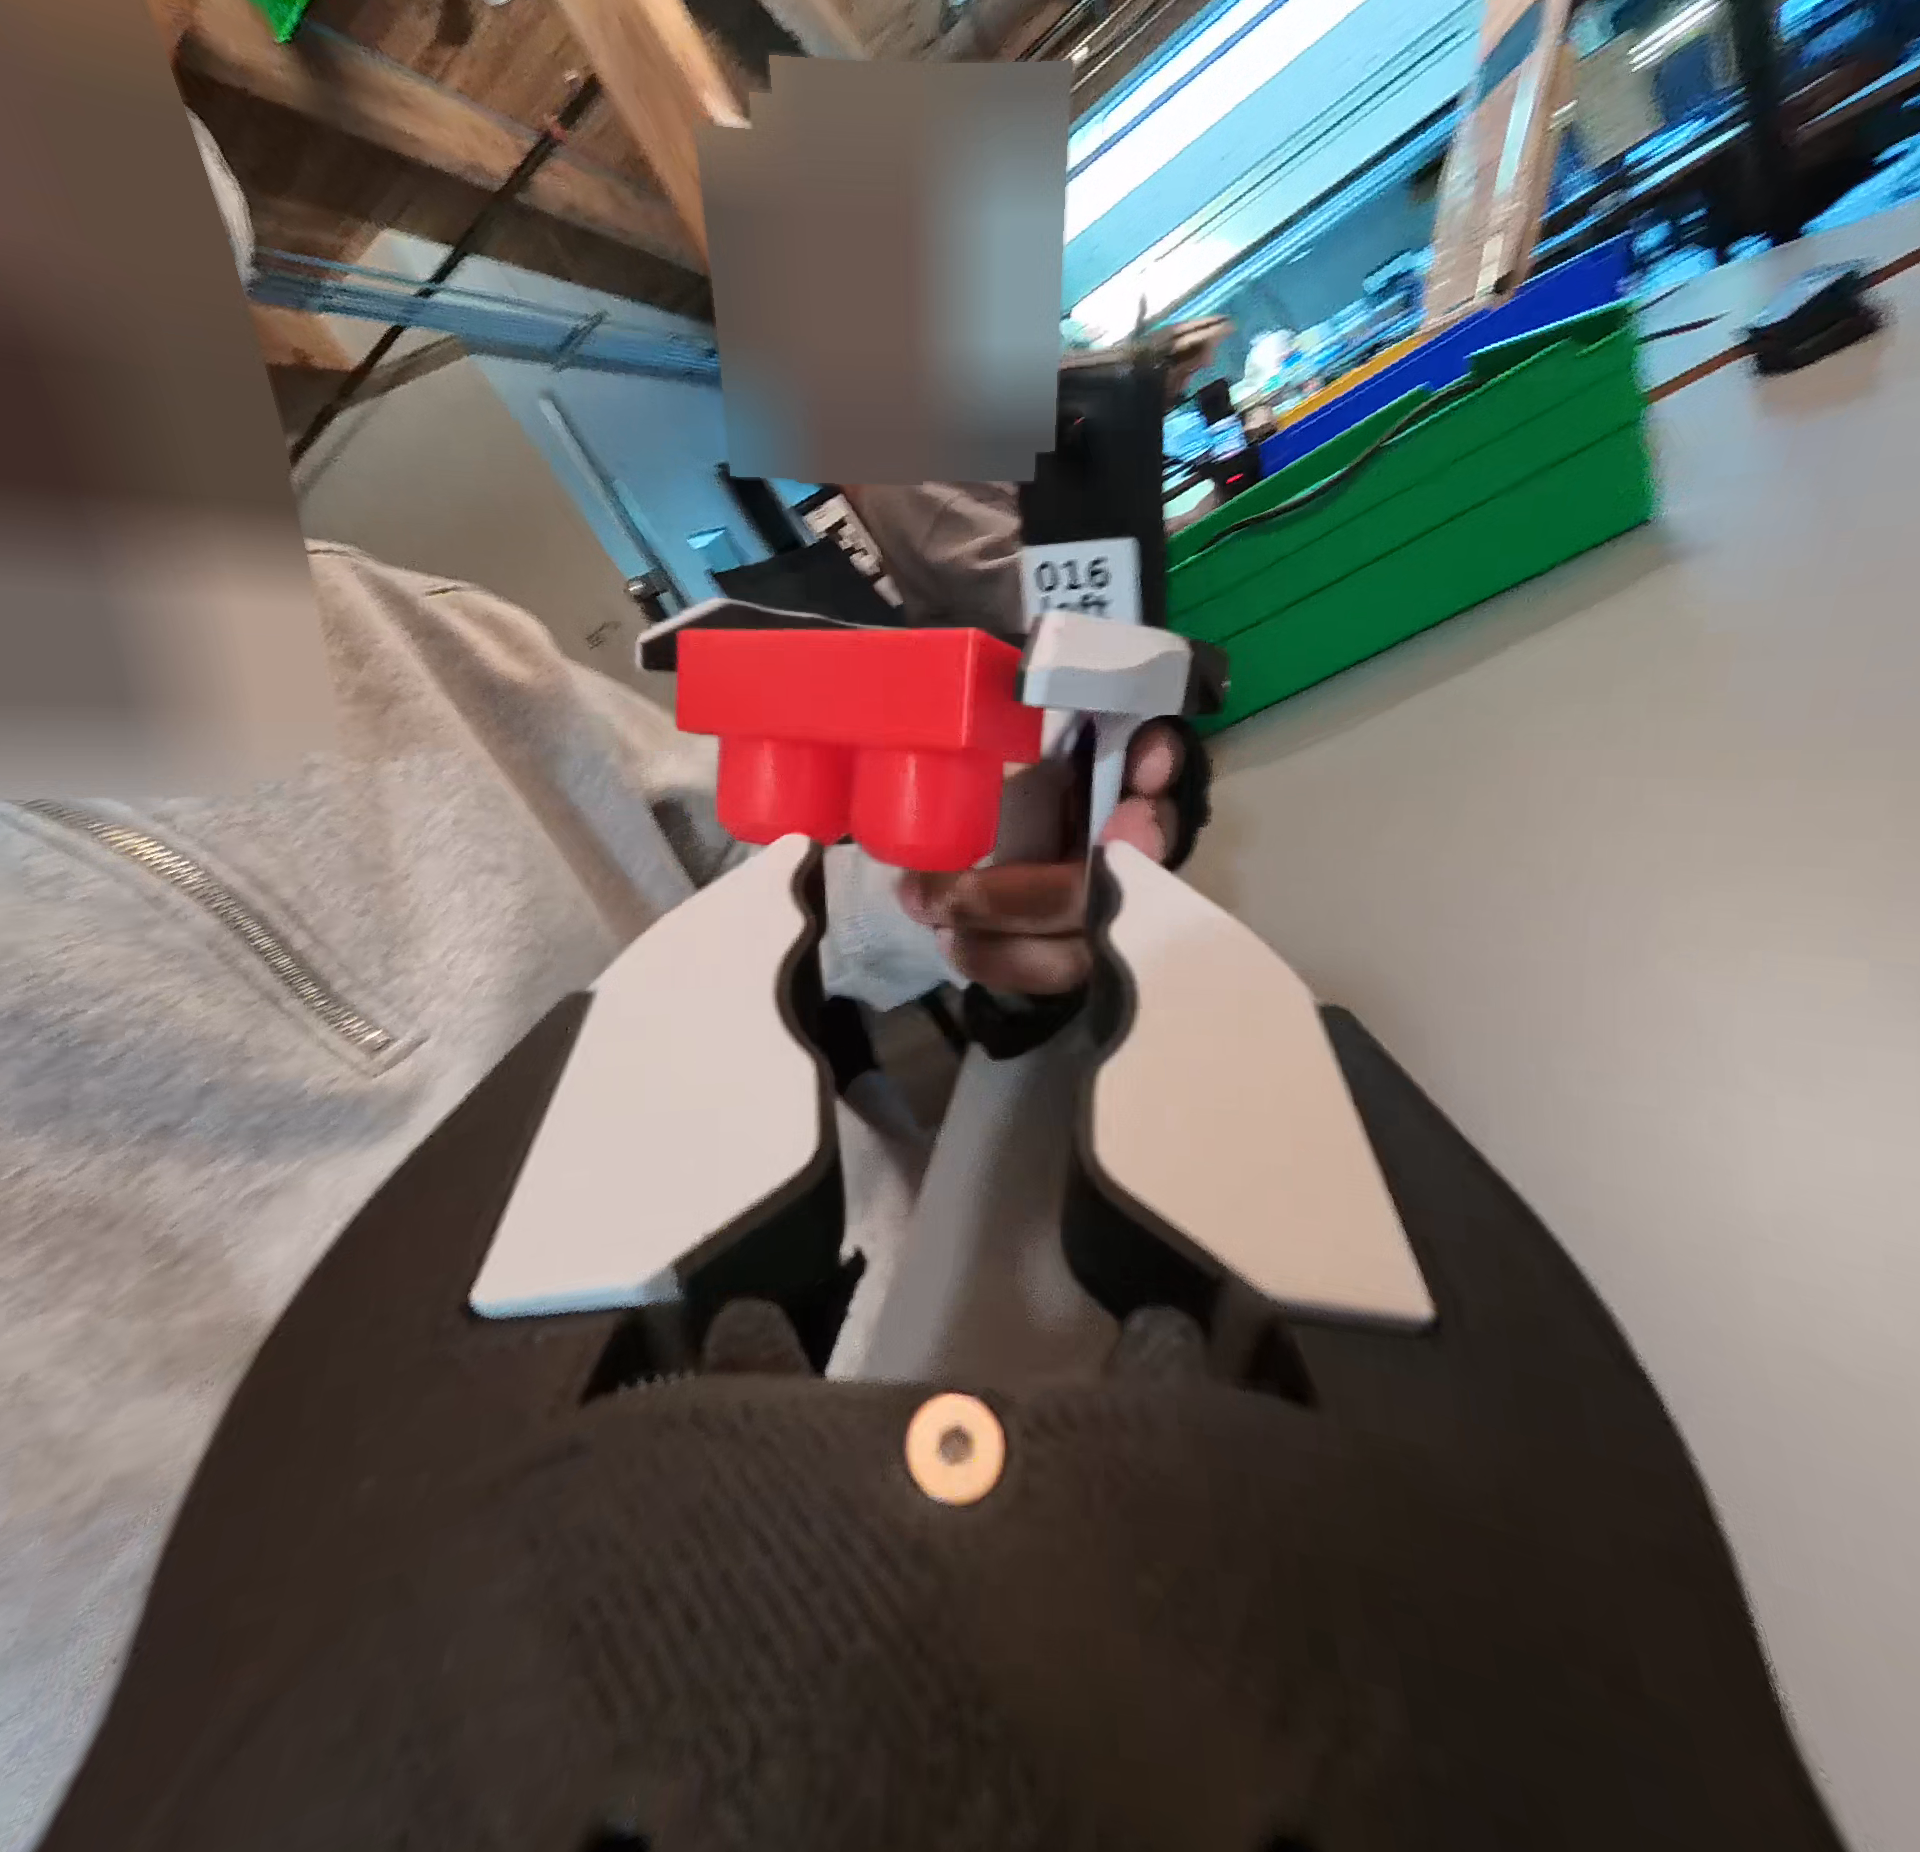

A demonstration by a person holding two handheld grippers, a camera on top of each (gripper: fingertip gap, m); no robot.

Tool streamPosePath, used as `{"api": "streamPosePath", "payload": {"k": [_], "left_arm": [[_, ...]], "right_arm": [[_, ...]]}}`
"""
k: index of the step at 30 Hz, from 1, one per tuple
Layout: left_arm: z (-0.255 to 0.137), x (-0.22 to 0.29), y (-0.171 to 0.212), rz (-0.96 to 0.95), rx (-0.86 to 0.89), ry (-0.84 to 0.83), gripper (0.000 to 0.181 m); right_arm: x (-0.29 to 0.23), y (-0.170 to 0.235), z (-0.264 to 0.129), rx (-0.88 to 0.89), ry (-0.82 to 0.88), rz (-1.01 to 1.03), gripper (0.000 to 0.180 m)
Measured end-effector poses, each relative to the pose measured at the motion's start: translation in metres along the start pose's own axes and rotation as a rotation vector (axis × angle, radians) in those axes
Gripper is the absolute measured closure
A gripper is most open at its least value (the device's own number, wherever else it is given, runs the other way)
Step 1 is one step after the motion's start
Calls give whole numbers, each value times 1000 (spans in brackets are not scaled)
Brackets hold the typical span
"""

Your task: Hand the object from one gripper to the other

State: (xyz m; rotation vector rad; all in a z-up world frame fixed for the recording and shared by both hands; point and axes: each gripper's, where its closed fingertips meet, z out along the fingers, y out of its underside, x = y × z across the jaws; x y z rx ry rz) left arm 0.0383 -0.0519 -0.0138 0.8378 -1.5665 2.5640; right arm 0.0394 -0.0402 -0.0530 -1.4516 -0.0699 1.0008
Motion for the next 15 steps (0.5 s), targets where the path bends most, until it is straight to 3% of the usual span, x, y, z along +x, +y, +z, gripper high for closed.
{"api": "streamPosePath", "payload": {"k": [7,12,15], "left_arm": [[-20,-42,-6,42,-1,-243,104],[-19,-47,5,121,-103,-290,104],[-15,-44,13,158,-155,-287,104]], "right_arm": [[26,-18,-16,41,264,-211,118],[21,-8,-2,0,235,-203,97],[20,-1,4,-45,241,-210,93]]}}
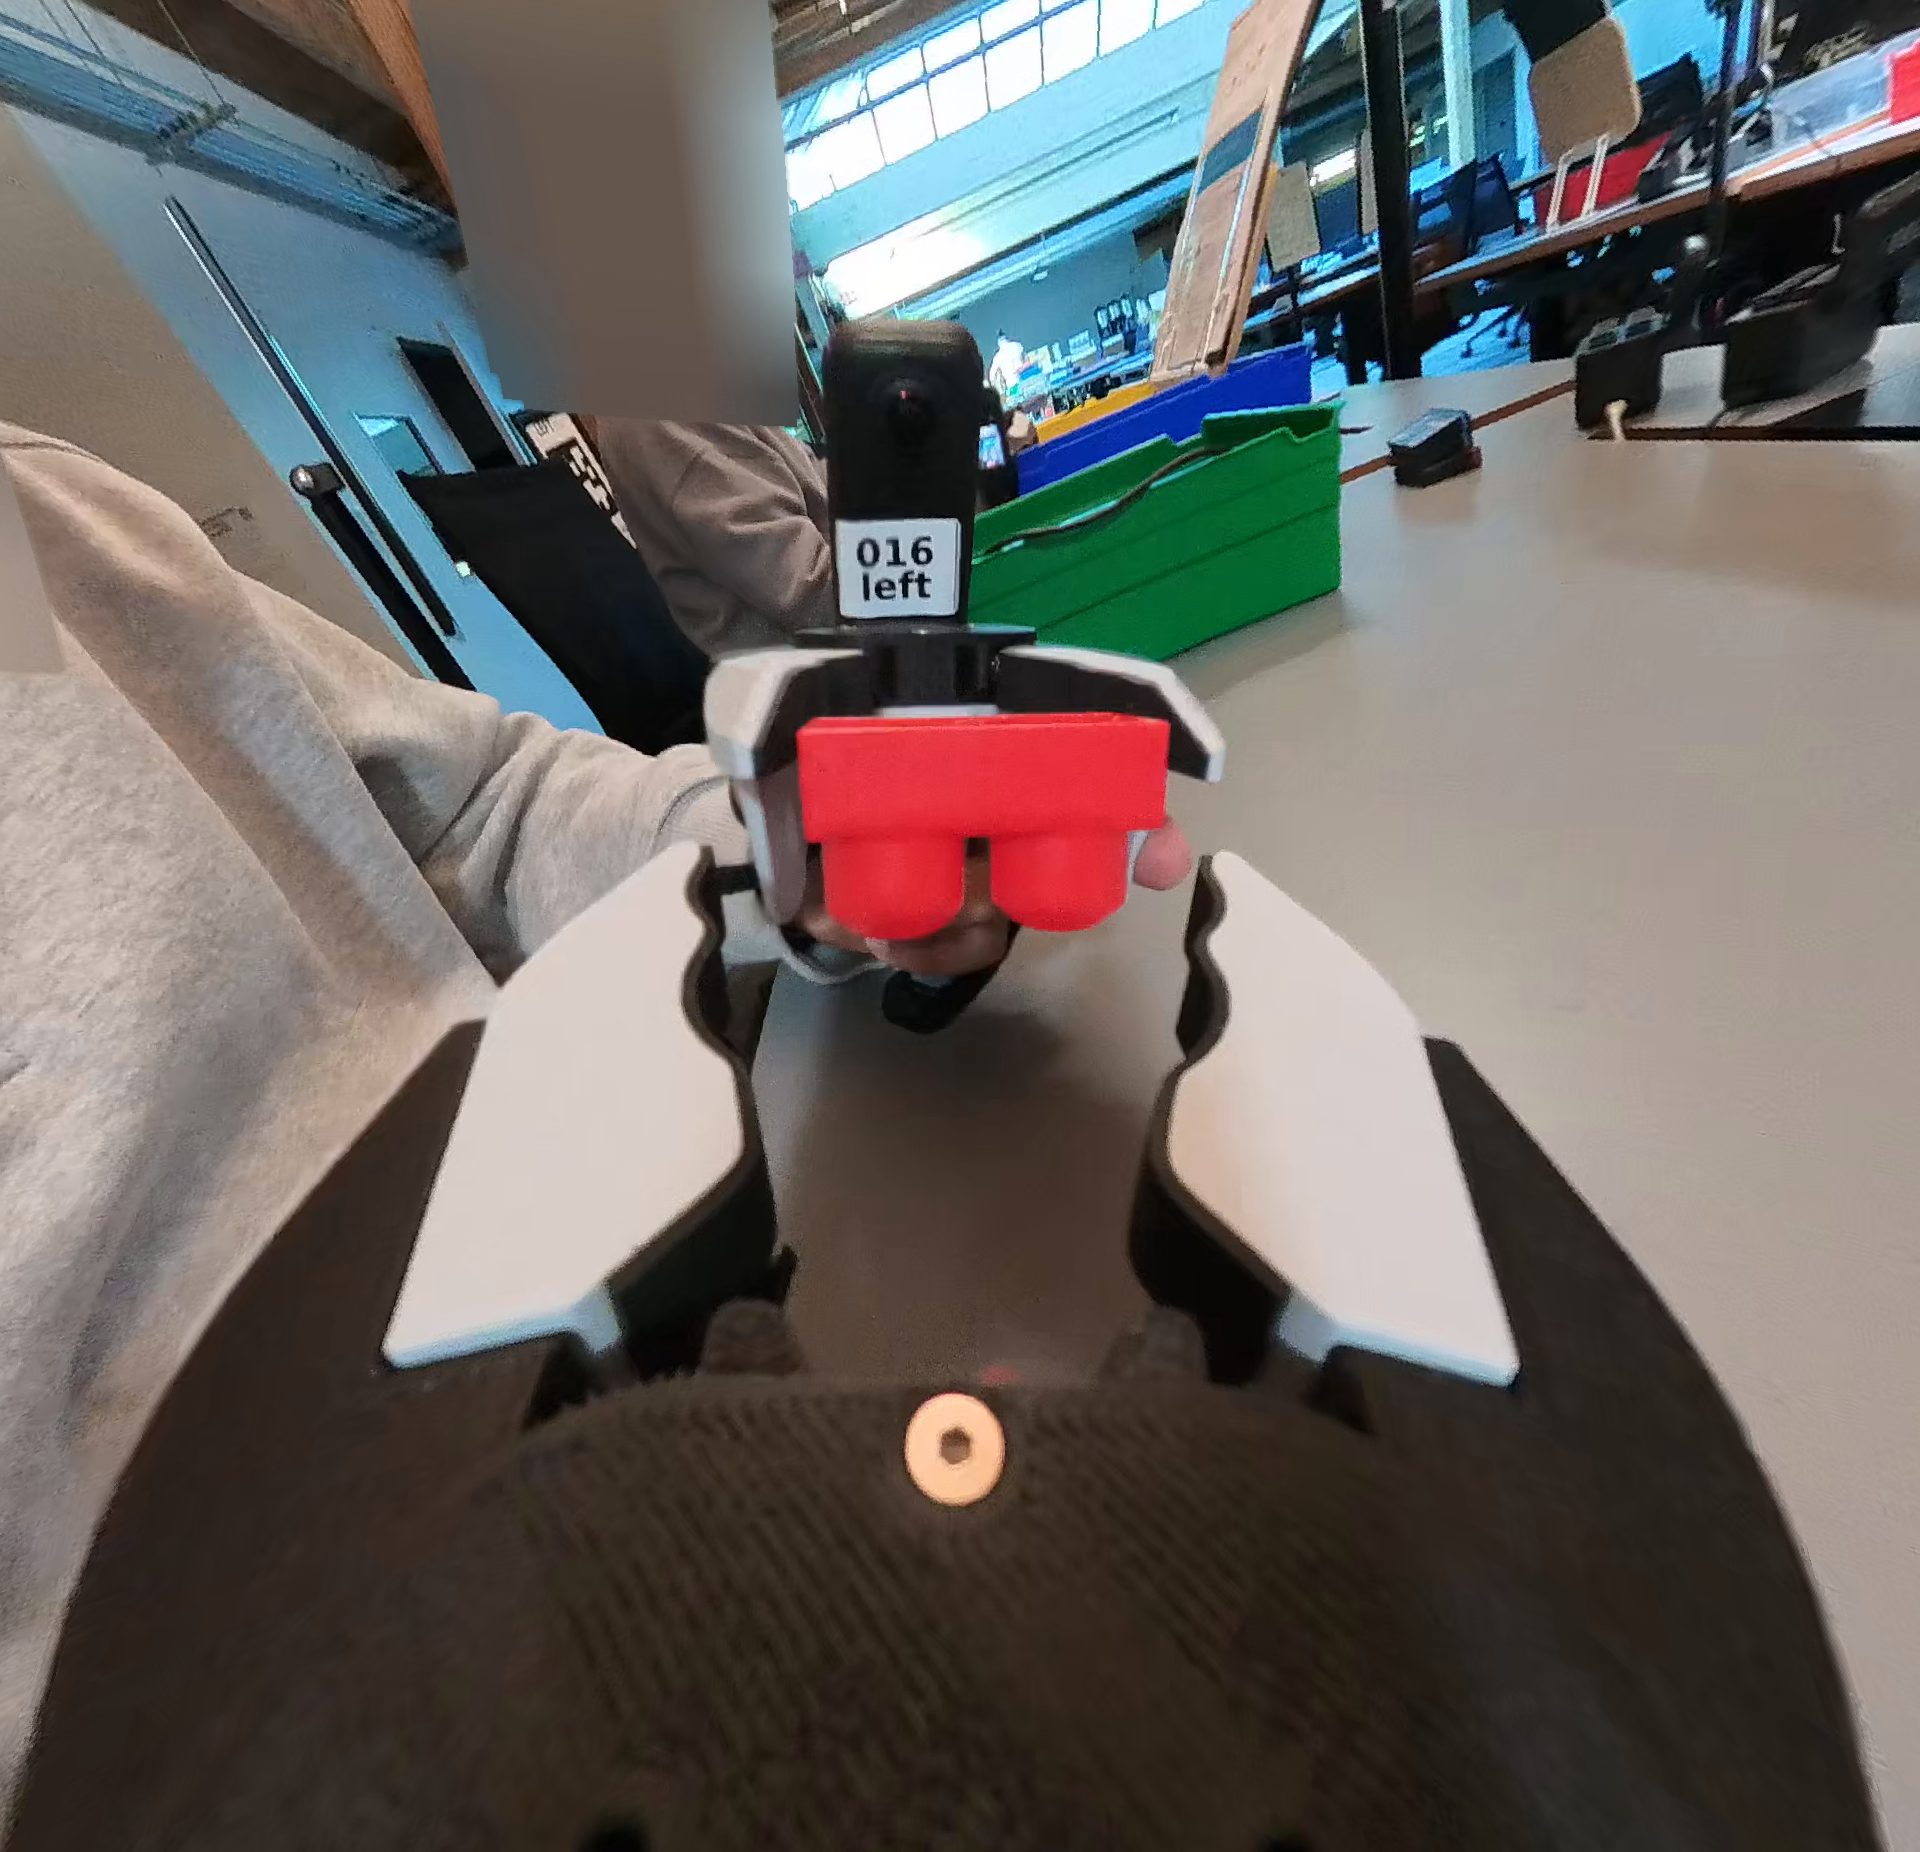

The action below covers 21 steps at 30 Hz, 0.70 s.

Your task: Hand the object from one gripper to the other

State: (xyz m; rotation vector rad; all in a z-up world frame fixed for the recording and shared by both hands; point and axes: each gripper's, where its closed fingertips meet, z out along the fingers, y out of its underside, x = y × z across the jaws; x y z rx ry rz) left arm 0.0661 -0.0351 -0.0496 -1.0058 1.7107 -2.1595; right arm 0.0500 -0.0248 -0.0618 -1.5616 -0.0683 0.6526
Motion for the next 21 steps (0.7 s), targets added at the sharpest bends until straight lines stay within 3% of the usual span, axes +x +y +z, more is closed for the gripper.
{"api": "streamPosePath", "payload": {"k": [14,18,21], "left_arm": [[6,14,5,25,-27,40,104],[5,13,-3,-9,39,34,87],[3,13,-5,-9,46,36,90]], "right_arm": [[-4,11,6,-96,31,-99,110],[-5,6,4,-66,17,-95,116],[-3,1,1,-34,10,-60,116]]}}
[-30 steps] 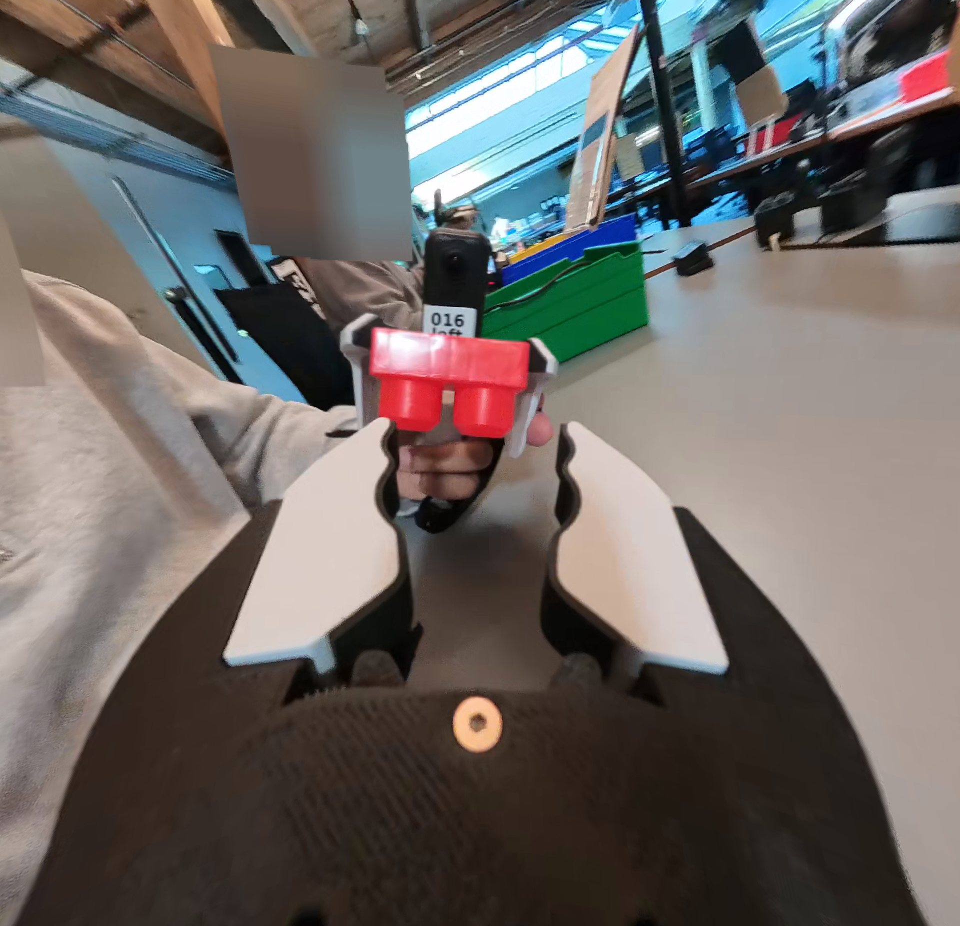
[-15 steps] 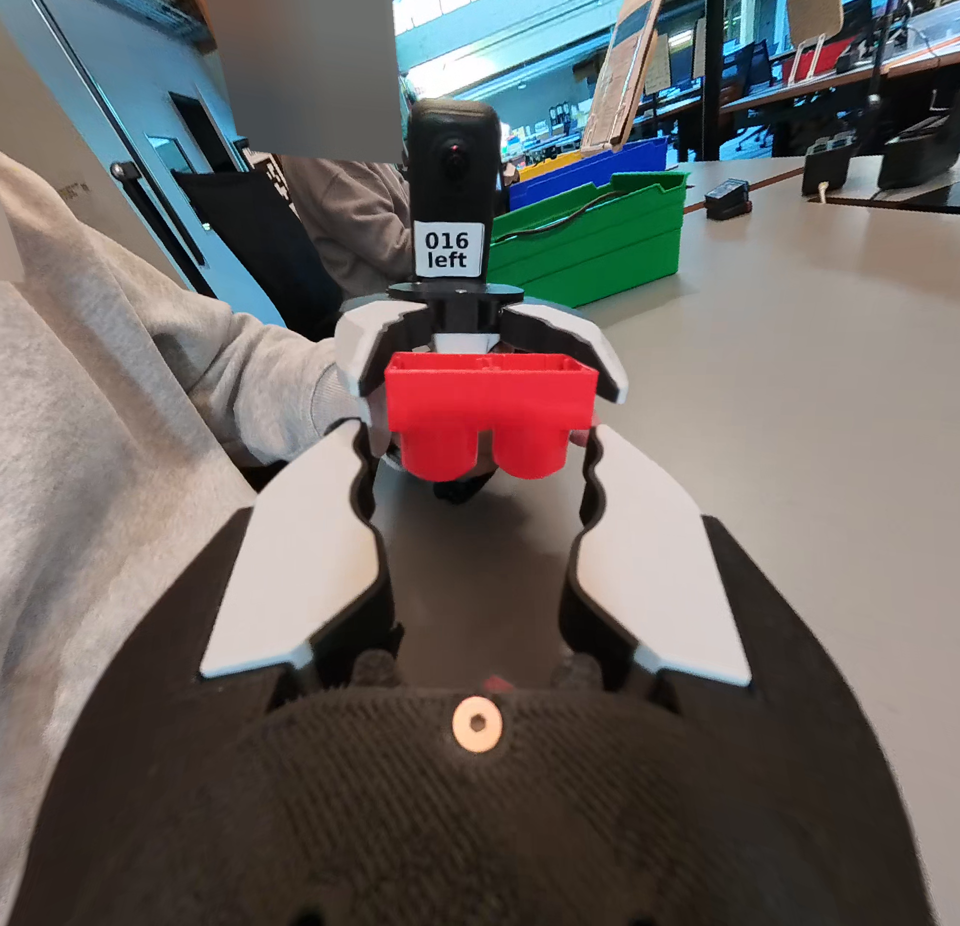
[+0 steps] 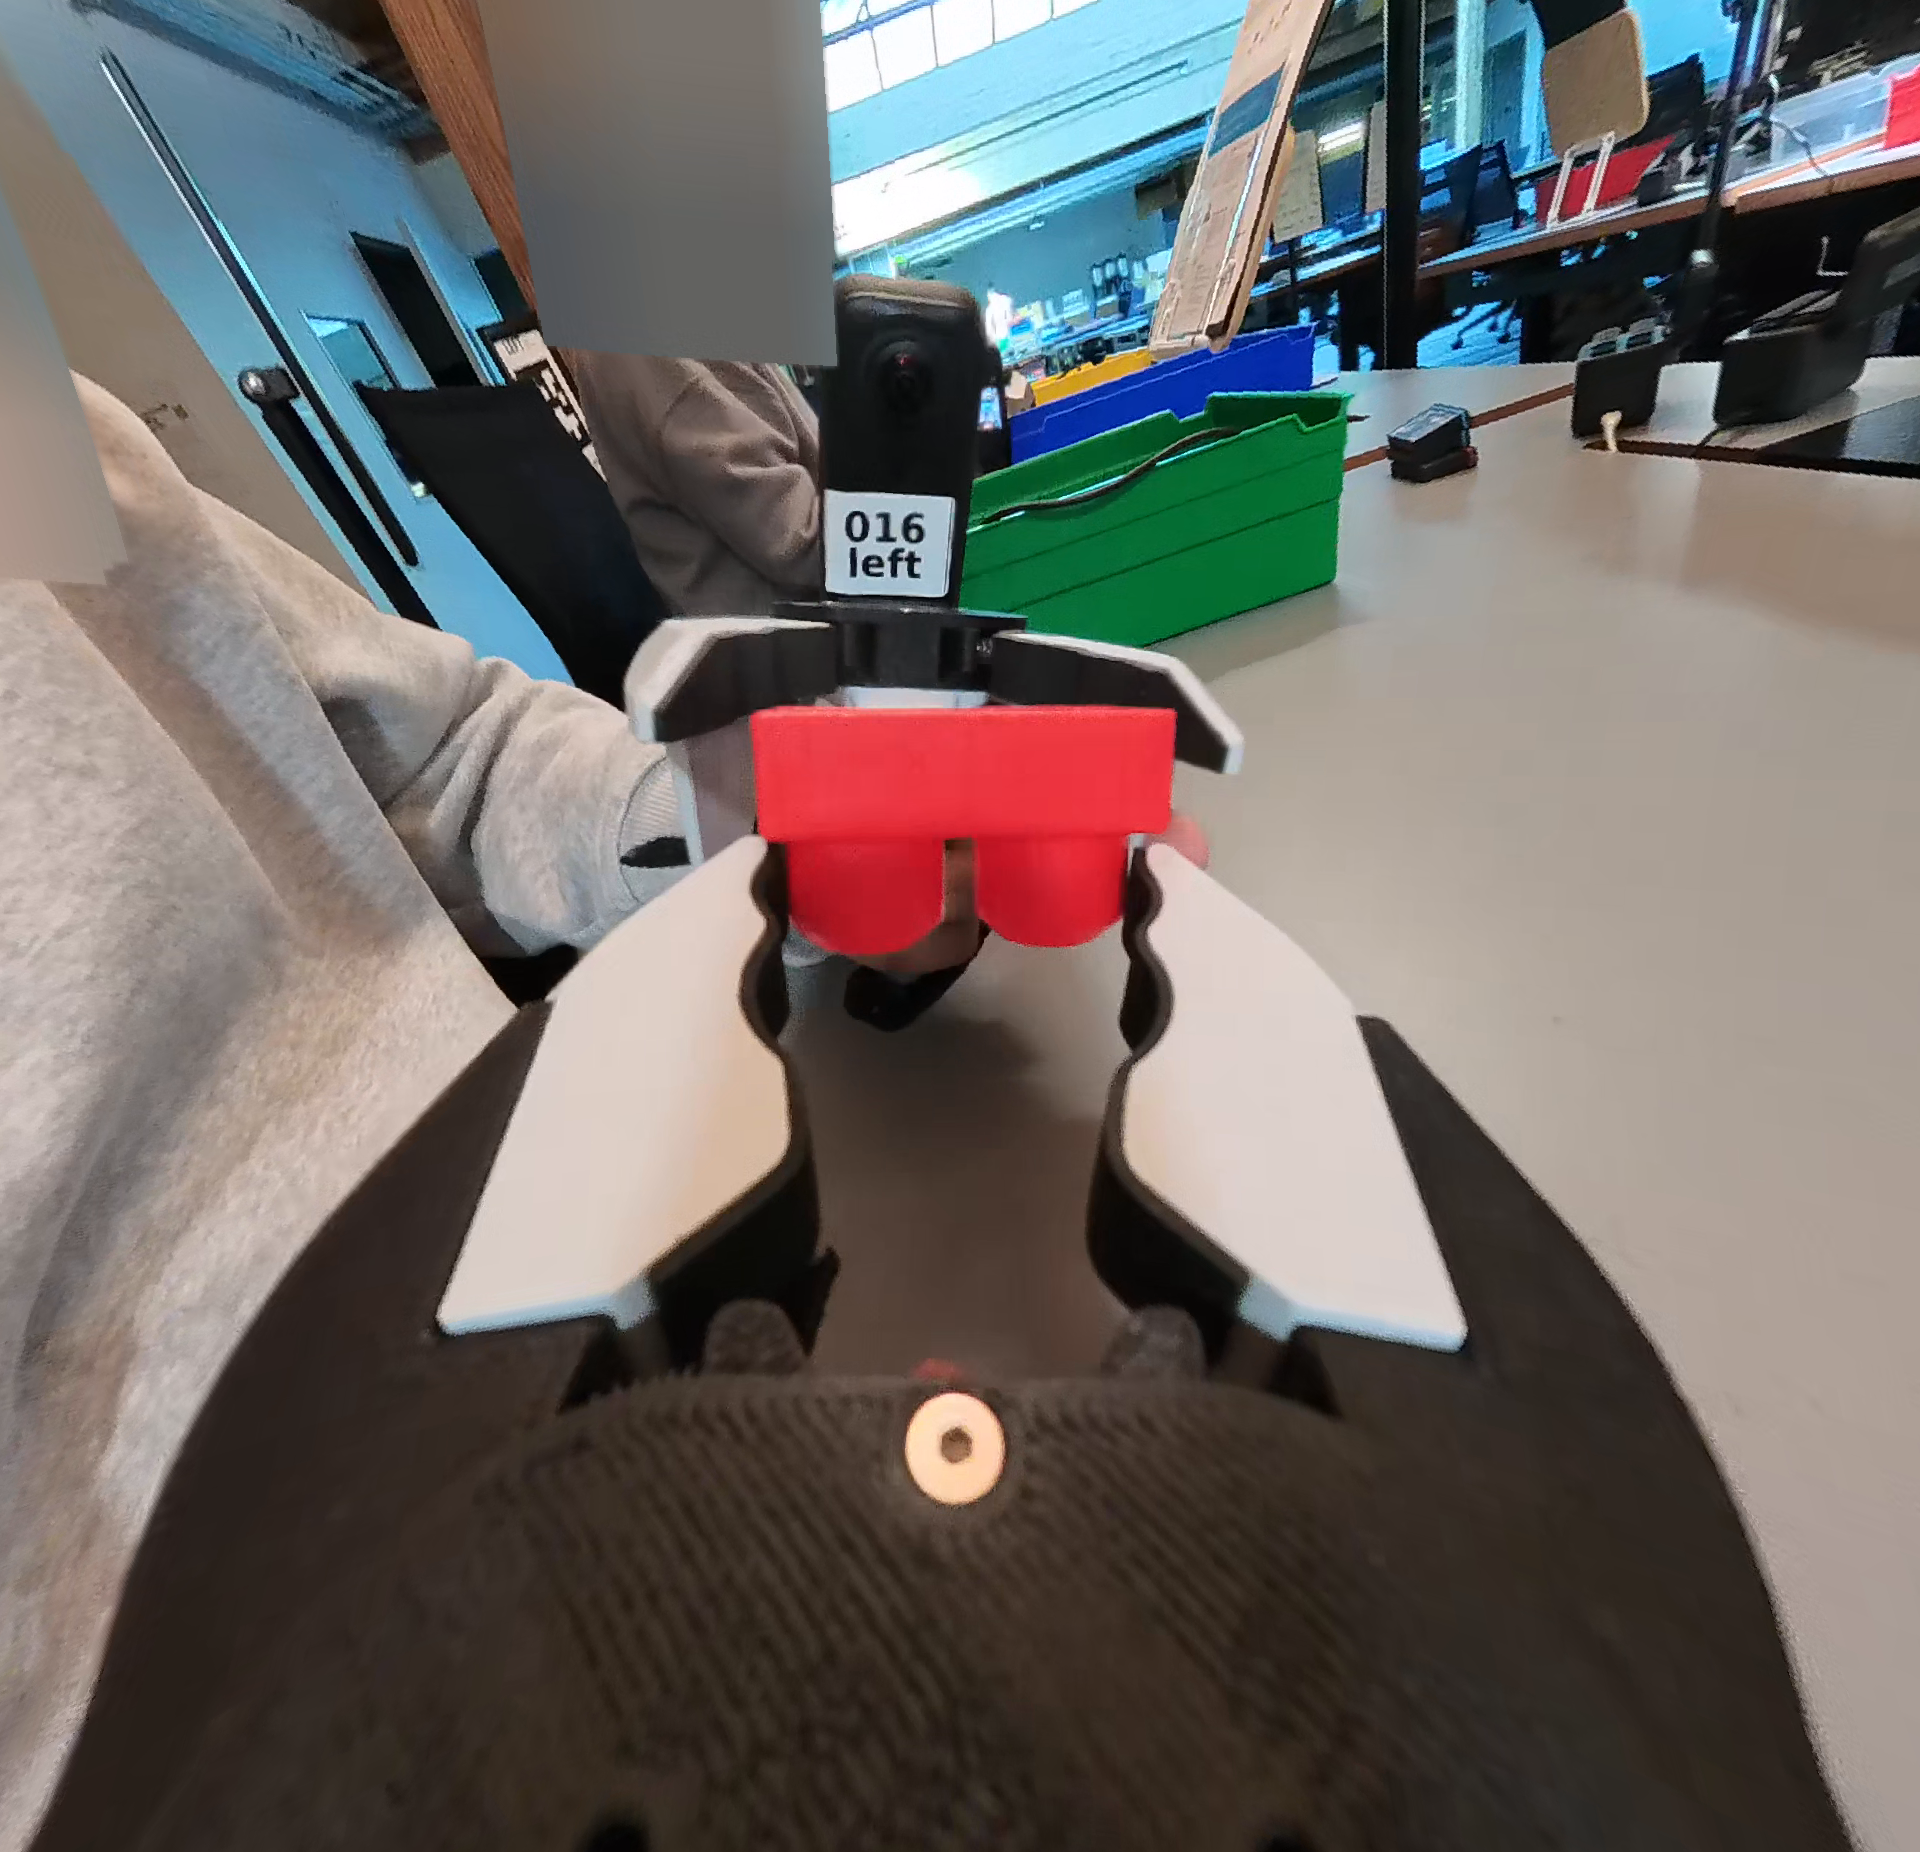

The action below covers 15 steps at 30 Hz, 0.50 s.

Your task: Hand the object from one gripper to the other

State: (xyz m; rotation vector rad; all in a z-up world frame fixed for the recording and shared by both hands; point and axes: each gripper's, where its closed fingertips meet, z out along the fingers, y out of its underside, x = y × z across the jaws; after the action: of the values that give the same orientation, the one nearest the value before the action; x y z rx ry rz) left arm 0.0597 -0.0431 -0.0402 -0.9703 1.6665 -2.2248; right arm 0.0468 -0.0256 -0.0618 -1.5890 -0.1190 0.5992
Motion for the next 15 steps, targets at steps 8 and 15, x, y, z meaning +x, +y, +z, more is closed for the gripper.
{"api": "streamPosePath", "payload": {"k": [8,15], "left_arm": [[-4,1,-8,-91,74,62,81],[-6,40,-14,-156,80,331,84]], "right_arm": [[-15,-9,-3,70,-153,145,116],[-56,-12,-5,62,-545,515,116]]}}
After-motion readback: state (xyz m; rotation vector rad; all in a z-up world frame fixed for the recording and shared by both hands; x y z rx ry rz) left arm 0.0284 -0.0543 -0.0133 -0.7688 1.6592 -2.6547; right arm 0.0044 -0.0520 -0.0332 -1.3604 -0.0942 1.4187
